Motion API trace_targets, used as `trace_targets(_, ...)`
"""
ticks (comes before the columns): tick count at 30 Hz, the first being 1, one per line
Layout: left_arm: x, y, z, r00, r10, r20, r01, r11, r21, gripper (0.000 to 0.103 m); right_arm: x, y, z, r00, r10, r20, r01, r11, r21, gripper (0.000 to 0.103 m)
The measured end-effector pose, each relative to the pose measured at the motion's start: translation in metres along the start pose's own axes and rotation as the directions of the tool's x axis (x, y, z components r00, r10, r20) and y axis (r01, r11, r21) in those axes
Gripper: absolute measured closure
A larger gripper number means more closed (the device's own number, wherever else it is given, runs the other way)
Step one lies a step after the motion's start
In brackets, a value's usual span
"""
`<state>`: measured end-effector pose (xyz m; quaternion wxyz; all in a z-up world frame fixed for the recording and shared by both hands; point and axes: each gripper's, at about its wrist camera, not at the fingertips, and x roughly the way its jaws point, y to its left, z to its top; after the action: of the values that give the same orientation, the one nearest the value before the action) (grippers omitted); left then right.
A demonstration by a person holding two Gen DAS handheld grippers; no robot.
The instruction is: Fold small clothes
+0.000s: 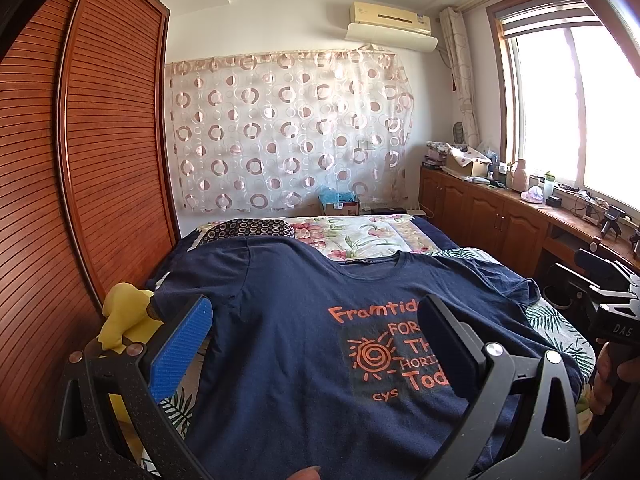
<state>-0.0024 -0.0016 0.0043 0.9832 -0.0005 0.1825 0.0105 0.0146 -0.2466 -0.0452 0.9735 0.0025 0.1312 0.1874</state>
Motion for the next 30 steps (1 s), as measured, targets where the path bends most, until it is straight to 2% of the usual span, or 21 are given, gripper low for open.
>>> trace_targets(30,-0.0037,0.0067,0.0033,1.000,0.006,0.007,-0.006,1.000,0.003,0.000,-0.0003,0.0017,0.0003,1.000,0.003,0.002,-0.003,1.000,-0.002,0.000)
